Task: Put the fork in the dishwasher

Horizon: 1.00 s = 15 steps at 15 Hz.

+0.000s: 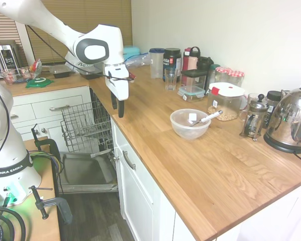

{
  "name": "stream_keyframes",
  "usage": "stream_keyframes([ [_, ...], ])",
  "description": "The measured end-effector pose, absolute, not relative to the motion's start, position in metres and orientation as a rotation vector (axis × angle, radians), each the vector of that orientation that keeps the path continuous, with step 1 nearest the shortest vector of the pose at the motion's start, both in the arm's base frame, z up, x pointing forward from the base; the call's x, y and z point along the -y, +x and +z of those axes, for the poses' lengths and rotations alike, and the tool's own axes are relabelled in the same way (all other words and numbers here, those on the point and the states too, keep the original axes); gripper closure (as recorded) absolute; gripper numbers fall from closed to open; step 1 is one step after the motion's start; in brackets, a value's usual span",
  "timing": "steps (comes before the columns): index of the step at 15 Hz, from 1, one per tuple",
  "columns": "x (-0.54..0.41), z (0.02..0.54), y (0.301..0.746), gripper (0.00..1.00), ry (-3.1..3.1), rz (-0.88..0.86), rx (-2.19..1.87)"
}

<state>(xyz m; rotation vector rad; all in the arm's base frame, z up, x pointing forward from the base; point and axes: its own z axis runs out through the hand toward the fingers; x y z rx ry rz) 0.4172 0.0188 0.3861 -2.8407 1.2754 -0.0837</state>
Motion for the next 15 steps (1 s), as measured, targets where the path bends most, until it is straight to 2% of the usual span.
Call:
stream_keyframes([
  [3,-0.017,0.38,0.42,0.0,-2.849,-0.079,-1.276],
  [5,-0.013,0.392,0.424,0.0,-2.796,-0.166,-1.276],
  [11,0.051,0.51,0.405,0.0,-2.44,-0.525,-1.397],
  [13,0.09,0.527,0.421,0.0,-2.271,-0.598,-1.493],
  [15,0.127,0.525,0.455,0.0,-2.169,-0.609,-1.581],
])
